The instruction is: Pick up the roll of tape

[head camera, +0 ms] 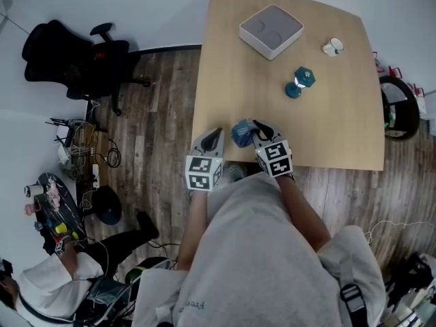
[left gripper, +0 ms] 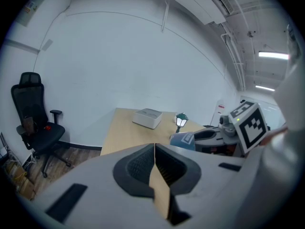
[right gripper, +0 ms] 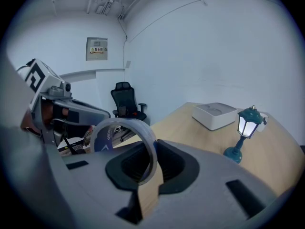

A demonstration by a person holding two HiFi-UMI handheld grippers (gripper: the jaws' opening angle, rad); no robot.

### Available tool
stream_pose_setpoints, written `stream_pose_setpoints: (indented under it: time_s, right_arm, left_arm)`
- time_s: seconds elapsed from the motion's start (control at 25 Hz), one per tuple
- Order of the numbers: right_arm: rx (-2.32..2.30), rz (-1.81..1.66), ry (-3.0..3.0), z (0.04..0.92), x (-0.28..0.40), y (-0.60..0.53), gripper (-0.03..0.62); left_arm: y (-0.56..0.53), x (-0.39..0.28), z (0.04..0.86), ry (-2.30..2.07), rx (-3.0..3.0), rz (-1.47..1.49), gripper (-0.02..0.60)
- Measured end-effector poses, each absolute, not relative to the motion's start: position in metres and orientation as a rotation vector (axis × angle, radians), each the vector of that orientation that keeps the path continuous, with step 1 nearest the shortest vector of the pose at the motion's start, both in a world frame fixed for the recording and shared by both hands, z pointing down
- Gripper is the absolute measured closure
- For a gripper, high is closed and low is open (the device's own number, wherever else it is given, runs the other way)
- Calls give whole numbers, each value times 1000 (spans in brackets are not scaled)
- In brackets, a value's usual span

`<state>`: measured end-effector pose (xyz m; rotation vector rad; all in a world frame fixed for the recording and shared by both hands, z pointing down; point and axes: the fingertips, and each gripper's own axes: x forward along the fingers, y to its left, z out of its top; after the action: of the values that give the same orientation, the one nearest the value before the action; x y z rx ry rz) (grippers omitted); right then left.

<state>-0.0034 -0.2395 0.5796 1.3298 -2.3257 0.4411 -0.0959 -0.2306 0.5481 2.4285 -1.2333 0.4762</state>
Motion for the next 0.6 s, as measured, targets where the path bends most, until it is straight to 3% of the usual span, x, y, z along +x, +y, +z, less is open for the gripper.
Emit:
stream_pose_setpoints:
  time_s: [0.6]
  right_arm:
    - [1304, 438, -2334, 583, -13, -233, 549]
  left_arm:
    - [-228, -96, 549, -1227, 2429, 475, 574]
